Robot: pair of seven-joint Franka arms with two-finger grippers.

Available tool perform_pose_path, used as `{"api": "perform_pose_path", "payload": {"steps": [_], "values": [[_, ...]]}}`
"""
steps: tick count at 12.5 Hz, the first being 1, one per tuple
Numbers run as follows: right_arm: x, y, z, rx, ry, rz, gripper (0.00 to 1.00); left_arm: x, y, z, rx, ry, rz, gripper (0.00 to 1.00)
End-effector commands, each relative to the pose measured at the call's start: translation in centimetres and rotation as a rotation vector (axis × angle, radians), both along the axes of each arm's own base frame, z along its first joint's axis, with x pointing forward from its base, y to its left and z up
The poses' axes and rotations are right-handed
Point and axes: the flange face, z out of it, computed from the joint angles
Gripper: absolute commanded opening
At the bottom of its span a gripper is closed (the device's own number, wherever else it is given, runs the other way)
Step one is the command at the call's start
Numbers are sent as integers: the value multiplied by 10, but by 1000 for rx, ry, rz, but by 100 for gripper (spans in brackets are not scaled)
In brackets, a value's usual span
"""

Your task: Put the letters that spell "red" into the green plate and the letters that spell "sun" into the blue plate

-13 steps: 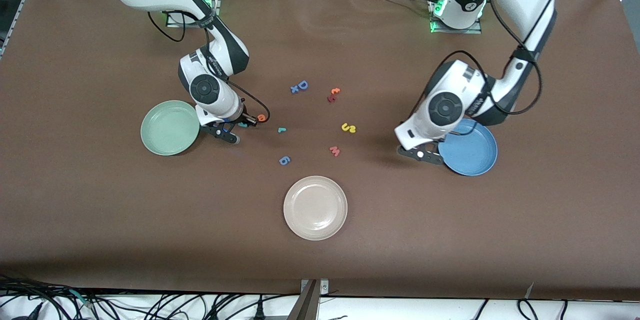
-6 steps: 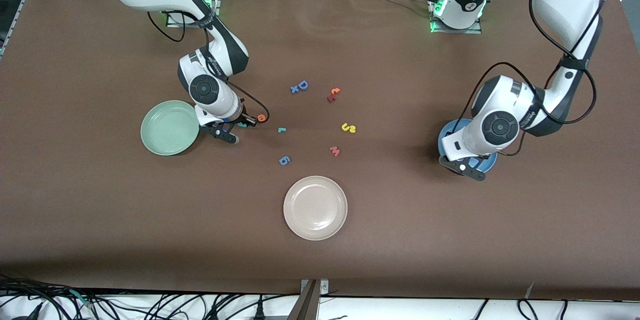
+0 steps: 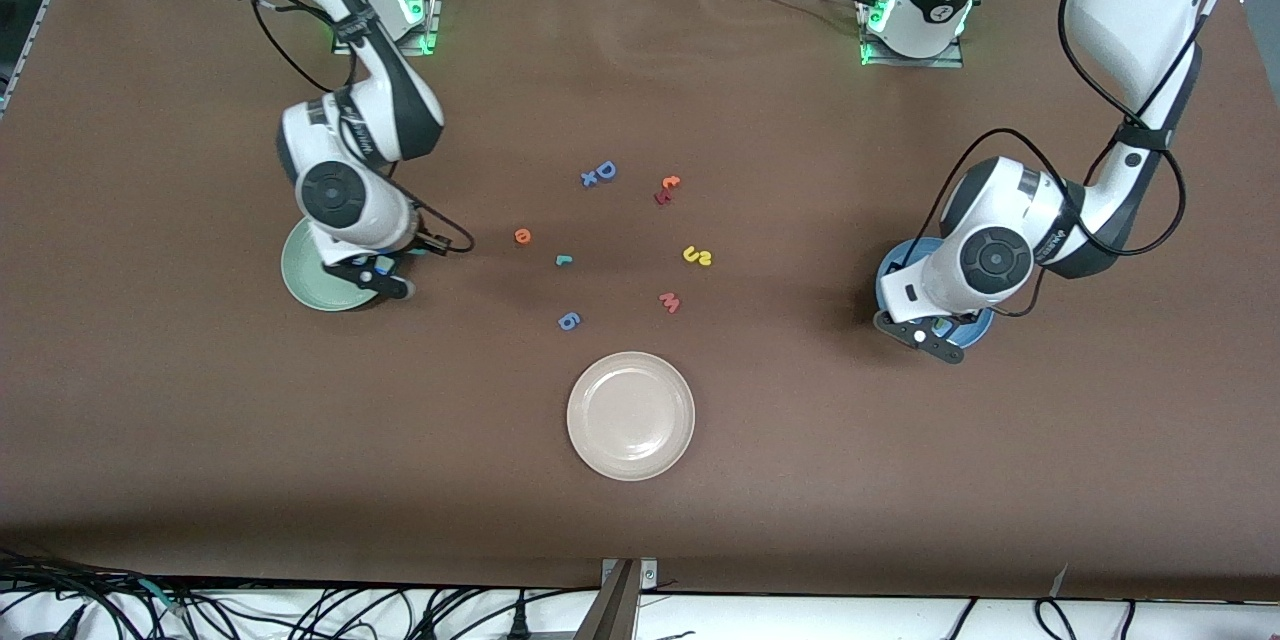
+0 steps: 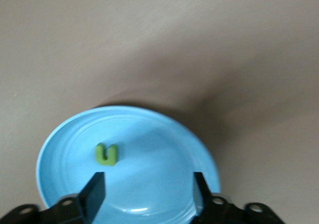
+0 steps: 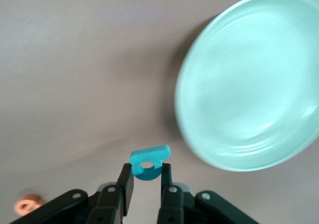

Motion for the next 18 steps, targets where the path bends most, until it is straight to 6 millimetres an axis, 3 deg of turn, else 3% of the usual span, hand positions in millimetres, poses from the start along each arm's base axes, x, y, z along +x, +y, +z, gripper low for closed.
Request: {"api": "perform_pose_path", "payload": {"steps": [1,3,5,9,11,12,13,14,15,17,18], "values": [[4,-51,14,-4,39,81,19,-3,-34,19,-22,-16,-137,100],[8,-102,8,12,71,148,19,-7,-56,25,-54,-25,-218,100],[8,-141,-4,21,97,192,20,-14,-89,30,-100,-46,-339,100],[13,-180,-43,34,93,242,21,-34,-153,14,-175,-57,-577,100],[13,-180,-55,34,97,242,22,-43,-181,5,-195,-55,-616,100],[12,-180,-58,35,102,241,31,-42,-195,2,-209,-59,-629,100],[13,-180,-58,34,96,242,50,-48,-209,-2,-214,-53,-651,100],[13,-180,-58,35,96,241,85,-58,-224,-10,-213,-38,-683,100],[13,-180,-56,38,92,237,98,-61,-228,-17,-198,-36,-714,100],[16,-172,-39,47,73,223,98,-72,-244,-28,-163,-45,-801,100],[15,-153,-28,76,73,206,98,-79,-256,-32,-155,-62,-847,100]]}}
